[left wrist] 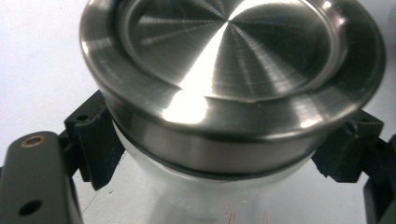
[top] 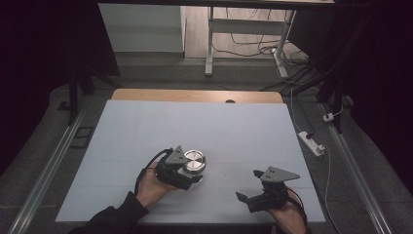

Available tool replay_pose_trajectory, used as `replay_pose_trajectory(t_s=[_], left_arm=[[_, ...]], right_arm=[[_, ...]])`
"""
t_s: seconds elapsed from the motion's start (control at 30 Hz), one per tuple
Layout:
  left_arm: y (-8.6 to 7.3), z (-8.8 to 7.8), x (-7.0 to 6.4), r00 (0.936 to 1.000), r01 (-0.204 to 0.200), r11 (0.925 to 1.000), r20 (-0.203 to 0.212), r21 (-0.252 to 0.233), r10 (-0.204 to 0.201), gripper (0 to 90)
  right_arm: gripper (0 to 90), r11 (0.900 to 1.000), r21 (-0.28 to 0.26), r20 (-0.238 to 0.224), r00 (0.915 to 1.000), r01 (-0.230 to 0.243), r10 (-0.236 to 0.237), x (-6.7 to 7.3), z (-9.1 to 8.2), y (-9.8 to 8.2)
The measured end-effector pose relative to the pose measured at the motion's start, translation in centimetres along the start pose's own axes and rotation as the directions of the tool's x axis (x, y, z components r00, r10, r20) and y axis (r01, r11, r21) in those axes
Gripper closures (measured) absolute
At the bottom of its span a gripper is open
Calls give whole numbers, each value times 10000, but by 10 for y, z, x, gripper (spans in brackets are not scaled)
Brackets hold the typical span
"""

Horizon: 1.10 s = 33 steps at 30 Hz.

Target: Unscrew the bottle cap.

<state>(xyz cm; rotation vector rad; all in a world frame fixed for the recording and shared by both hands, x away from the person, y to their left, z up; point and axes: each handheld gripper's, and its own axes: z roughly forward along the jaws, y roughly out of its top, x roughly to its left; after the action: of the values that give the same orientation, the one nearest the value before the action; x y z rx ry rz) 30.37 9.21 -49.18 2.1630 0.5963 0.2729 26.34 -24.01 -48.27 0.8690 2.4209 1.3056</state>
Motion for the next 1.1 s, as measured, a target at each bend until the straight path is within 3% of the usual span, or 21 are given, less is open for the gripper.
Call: replay_pose_trajectory(t_s=[0.2, 0.5, 0.73, 0.93, 1.1], left_arm=[[0, 0, 1, 10000, 46, 10000, 55, -53, -46, 158], [0, 1, 0, 9999, 68, 9999, 112, -88, -67, 158], [1, 2, -1, 9999, 77, 9999, 123, -143, -75, 158], [1, 2, -3, 9999, 40, 9999, 116, -127, -38, 158], [2, 2, -4, 9999, 1, 9999, 121, -145, 1, 158]], right_arm=[[0, 9997, -219, -333, 9993, 136, -143, 4, 6, 10], [0, 9996, -84, -781, 9966, 259, -265, 14, 22, 28], [0, 9994, -113, -877, 9956, 322, -331, 20, 32, 42], [0, 9999, -29, -1277, 9917, 121, -124, 24, 45, 59], [0, 9994, -51, -1412, 9894, 328, -332, 27, 55, 71]])
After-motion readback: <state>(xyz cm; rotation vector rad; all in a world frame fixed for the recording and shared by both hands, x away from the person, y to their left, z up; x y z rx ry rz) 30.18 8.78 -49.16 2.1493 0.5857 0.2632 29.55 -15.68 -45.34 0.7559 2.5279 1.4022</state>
